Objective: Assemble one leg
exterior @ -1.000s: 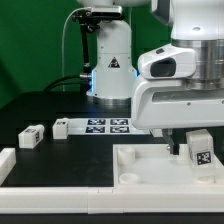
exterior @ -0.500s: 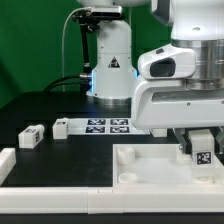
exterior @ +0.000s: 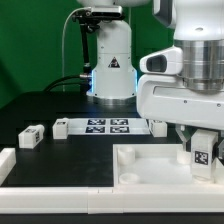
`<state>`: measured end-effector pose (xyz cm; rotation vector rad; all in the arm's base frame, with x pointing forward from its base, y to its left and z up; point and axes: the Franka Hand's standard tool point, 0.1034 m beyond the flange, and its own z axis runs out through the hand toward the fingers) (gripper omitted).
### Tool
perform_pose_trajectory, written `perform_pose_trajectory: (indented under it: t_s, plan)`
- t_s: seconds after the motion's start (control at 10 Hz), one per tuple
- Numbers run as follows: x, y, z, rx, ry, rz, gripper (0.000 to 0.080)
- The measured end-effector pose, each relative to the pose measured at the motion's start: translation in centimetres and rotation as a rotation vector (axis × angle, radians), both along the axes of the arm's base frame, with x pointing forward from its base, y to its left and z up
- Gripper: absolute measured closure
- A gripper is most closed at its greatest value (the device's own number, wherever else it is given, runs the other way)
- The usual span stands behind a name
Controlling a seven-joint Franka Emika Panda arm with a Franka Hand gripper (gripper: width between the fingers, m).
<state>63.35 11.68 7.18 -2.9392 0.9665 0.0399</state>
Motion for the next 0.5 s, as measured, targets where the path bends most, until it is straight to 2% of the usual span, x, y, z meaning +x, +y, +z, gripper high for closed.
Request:
perform_pose_trajectory:
  t_s: [0.5]
  plan:
    - [-0.39,0.91,-0.14,-0.024,0.01,-0.59,0.0508]
